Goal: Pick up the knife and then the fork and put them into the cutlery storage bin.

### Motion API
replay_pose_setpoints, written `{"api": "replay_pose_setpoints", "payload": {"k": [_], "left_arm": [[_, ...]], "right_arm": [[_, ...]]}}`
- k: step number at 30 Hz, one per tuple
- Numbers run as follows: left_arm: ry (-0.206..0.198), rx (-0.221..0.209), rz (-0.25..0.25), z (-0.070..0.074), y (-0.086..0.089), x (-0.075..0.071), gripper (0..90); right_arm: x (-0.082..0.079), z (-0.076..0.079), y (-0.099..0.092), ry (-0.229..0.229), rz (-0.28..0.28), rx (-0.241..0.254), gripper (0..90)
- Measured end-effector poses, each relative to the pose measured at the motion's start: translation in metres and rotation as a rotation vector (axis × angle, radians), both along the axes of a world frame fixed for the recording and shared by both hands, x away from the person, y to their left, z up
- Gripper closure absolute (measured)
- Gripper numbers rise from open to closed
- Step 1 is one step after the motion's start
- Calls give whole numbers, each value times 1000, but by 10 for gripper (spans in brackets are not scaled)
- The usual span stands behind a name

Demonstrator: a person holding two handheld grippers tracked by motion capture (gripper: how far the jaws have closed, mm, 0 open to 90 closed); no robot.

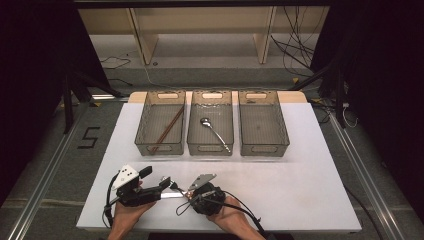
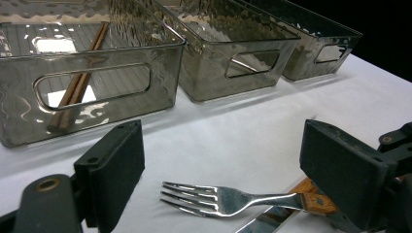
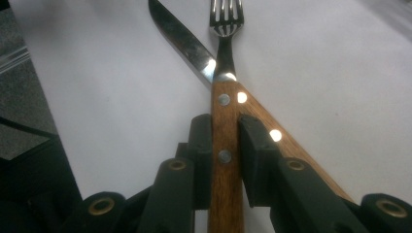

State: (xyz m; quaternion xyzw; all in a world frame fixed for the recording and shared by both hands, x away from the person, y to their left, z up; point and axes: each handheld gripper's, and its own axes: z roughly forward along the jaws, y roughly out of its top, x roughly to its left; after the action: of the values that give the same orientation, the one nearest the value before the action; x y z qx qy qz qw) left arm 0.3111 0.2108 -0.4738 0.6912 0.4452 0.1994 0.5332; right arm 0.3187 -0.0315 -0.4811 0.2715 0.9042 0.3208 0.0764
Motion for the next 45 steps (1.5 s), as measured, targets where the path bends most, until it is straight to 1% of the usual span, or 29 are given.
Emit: {"api": "replay_pose_setpoints", "payload": {"k": [2,5,6,9,17,19,22,24,29,34,38,43,45], "left_arm": [[-1,0,1,0,0,0,162],[-2,2,0,0,0,0,162],[-4,2,0,0,0,0,162],[-4,0,1,0,1,0,162],[2,-4,-3,0,0,0,162],[2,-4,-3,0,0,0,162],[3,-4,-4,0,0,0,162],[4,-3,-4,0,0,0,162],[4,-3,-5,0,0,0,162],[4,-3,-4,0,0,0,162],[4,-4,-4,0,0,0,162],[4,-2,-5,0,0,0,162],[4,-2,-5,0,0,0,162]], "right_arm": [[0,4,-1,-13,6,2,771],[1,10,-4,-27,9,24,771],[2,13,-6,-24,1,30,771],[6,20,-12,-38,-14,54,771],[20,41,-36,-56,-65,117,771],[22,46,-41,-55,-79,138,771],[24,54,-48,-70,-90,152,770],[26,58,-53,-72,-104,164,771],[32,67,-66,-82,-132,190,770],[40,73,-81,-90,-171,212,770],[46,78,-94,-97,-206,232,771],[53,84,-110,-117,-253,253,770],[56,86,-117,-117,-273,263,770]]}}
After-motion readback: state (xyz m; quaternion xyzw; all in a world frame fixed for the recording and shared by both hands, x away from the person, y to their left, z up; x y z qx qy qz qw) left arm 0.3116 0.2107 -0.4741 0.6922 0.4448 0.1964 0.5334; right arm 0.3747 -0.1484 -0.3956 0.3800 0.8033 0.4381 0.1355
